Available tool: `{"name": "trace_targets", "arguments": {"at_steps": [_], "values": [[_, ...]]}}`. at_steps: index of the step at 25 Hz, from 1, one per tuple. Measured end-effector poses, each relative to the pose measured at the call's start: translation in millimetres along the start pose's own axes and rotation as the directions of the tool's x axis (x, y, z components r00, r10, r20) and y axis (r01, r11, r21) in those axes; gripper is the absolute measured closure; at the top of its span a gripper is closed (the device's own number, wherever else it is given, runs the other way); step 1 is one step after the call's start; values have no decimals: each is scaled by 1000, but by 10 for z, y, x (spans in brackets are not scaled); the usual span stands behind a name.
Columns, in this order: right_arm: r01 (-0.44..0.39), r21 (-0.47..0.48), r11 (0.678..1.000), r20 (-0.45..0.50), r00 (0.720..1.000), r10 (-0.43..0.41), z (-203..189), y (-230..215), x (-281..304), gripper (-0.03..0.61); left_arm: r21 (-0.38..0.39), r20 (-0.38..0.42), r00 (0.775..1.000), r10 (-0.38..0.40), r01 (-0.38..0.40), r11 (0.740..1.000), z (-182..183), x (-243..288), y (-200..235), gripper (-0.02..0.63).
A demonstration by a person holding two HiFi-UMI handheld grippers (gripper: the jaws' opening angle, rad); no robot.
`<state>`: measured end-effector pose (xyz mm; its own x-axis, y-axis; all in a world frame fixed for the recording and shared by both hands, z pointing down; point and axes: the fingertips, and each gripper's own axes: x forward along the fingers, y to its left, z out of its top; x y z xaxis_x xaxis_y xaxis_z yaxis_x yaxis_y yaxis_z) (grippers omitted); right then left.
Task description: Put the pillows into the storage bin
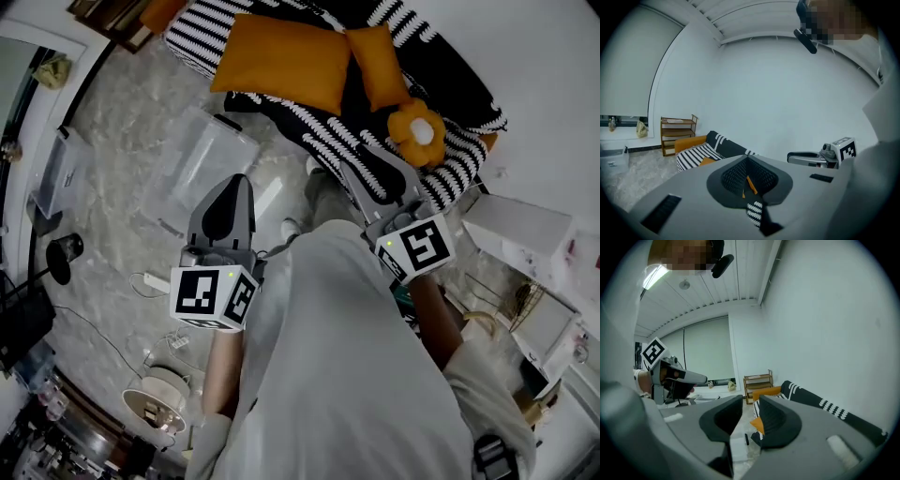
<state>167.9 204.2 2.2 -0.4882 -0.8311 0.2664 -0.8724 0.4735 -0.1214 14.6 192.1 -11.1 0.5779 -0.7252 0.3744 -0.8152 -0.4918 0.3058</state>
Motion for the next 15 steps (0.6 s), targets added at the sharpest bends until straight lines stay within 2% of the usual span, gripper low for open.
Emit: {"name": "trace_targets", "arguments": {"at_steps": [8,15], "values": [[-95,3,996,-79,992,95,-115,-935,954,422,-24,-54,995,82,-83,996,311,1131,196,604],[-164,-9,986,-160,974,161,-611,-1599,1817,390,-60,-128,984,120,-128,990,148,2087,421,604]]}}
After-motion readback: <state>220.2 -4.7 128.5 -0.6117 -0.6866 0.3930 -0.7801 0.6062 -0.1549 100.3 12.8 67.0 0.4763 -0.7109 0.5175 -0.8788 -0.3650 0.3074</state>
